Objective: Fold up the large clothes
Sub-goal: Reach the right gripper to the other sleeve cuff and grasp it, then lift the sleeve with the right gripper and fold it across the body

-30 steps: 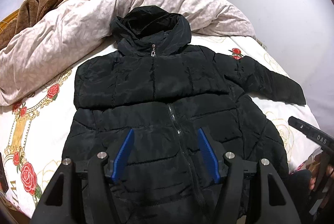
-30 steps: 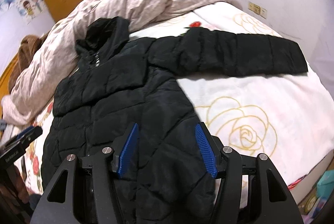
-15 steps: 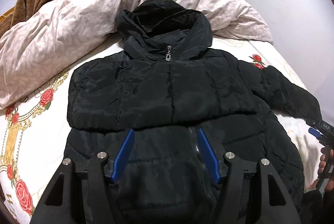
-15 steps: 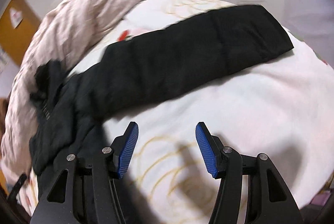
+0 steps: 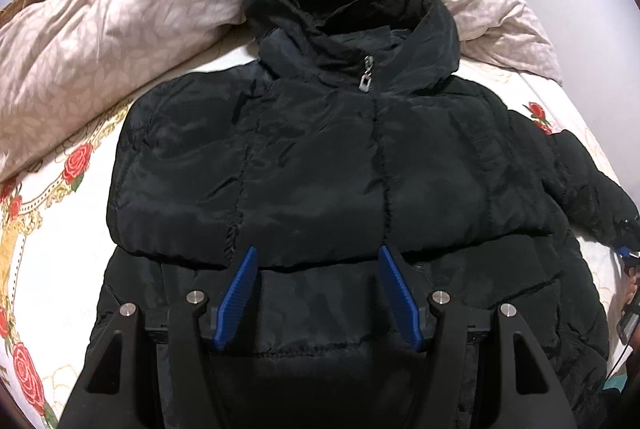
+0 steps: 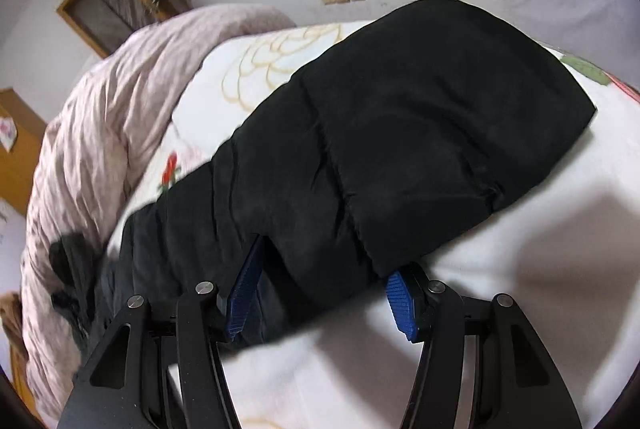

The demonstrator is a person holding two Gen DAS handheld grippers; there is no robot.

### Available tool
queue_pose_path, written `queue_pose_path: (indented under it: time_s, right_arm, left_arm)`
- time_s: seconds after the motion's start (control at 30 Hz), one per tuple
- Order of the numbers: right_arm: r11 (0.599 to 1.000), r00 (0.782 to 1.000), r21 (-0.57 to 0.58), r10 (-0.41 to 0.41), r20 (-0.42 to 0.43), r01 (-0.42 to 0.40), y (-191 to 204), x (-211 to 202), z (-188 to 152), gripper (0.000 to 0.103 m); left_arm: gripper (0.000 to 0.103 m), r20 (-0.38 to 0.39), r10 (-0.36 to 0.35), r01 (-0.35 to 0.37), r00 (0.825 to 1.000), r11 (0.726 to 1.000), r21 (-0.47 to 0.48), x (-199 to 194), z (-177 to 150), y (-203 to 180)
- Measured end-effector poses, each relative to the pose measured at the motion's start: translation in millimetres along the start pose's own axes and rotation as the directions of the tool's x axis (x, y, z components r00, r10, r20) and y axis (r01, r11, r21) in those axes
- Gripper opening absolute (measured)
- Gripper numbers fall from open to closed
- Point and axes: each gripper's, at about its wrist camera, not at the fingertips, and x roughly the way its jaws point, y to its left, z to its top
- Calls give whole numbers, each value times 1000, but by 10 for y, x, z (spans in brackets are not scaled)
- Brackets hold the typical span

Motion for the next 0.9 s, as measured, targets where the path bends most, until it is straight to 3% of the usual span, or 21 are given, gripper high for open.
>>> queue_pose_path:
  time_s: [0.13,0.2,0.3,0.5,0.7,0.9]
  right_arm:
    - [999,1000,41,-12,20,11,0,25,36,54]
    - [998,999,63,-29,21,27,-33,2,36,31]
    - [998,1000,62,-12,12,11,-26,-40,60,17]
    - [998,998,-55,21,57,-18,350,-454,130,13]
    - [974,987,-204,119,110,-95,1000,-959,102,13]
    - [901,961,-374,267,77,-221,1876,-1355,-95,13]
  left_arm:
    - [65,-9,2,-3,1000,1000,-5,20,-26,42]
    - [65,-7,0,0,1000,1000,-12,-4,-27,63]
    - [65,0,-4,4,1000,1000,-17,-81,-32,85]
    - [65,39,-17,18,999,1000,-24,-321,-24,122]
    - [65,69,-13,16,998,999,-45,-530,-22,237]
    - [65,96,-10,18,995,996,-89,-693,-20,420]
